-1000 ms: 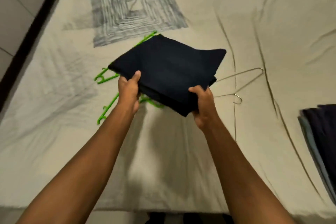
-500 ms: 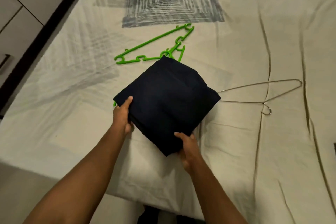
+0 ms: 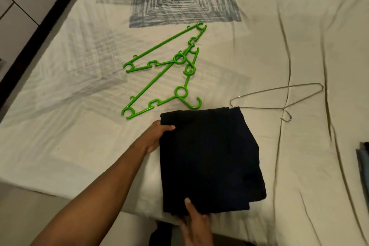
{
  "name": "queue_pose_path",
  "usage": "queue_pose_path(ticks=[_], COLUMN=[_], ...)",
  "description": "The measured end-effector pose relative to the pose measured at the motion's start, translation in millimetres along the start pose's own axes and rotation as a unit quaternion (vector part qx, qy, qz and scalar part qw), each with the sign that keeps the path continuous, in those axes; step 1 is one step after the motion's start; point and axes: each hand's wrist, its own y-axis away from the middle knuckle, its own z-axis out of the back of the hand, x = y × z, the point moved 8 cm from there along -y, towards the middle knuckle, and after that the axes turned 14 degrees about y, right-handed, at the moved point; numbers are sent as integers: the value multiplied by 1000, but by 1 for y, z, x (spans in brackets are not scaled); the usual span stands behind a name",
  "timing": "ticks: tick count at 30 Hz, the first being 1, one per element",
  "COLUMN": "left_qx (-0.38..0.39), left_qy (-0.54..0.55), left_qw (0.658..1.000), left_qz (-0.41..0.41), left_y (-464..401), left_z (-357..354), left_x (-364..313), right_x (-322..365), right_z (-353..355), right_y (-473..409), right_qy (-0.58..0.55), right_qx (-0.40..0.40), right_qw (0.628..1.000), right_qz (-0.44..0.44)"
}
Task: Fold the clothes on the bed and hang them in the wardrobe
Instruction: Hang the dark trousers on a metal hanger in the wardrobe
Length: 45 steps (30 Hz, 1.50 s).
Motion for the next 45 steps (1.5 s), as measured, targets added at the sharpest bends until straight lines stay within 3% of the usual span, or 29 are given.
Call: queue_pose_path(ticks=[4, 8, 11, 14, 18, 22, 25, 27, 29, 31, 33, 35, 37, 39, 42, 45], left_qx=[-6, -49, -62, -31, -15, -21, -68, -82, -68, -44, -30, -31, -30, -31, -55, -83], left_qy=[-3, 48, -86, -237, -238, -299, -318, -318, -313, -306, -295, -286, -262, -230, -184, -172], left_qw=[1000, 994, 979, 946, 942, 934, 930, 931, 937, 945, 951, 954, 960, 967, 976, 976], left_qz=[-29, -81, -172, -220, -237, -194, -170, -159, -136, -107, -87, -89, -98, -103, -100, -104], left_y=[-10, -14, -24, -45, -70, -89, -78, -62, -46, -36, -34, -35, -34, -30, -26, -23], left_z=[-8, -9, -7, -18, -37, -35, -8, 10, 22, 25, 20, 15, 7, 3, 11, 30], left_x=[-18, -45, -72, -95, -150, -175, -148, -119, -89, -67, -54, -51, -50, -51, -52, -62], right_x=[-10, -11, -8, -10, -9, -13, -13, -9, 9, 52, 125, 199, 237, 247, 238, 240], right_z=[-25, -30, -25, -31, -48, -61, -55, -49, -43, -32, -8, 27, 47, 44, 23, 0], right_y=[0, 14, 15, 13, 2, -5, 2, 14, 25, 20, 10, 15, 9, -19, -43, -46], right_qy=[2, 118, 168, 117, 100, 100, 179, 287, 421, 517, 552, 493, 476, 511, 459, 449], right_qx=[36, 66, 96, 96, 79, 91, 136, 184, 216, 175, 4, -217, -306, -264, -134, -81], right_qw=[998, 986, 972, 976, 985, 984, 964, 927, 874, 838, 817, 790, 765, 780, 851, 853], right_qz=[-43, -96, -135, -154, -116, -114, -141, -155, -114, -4, 166, 294, 306, 246, 217, 253])
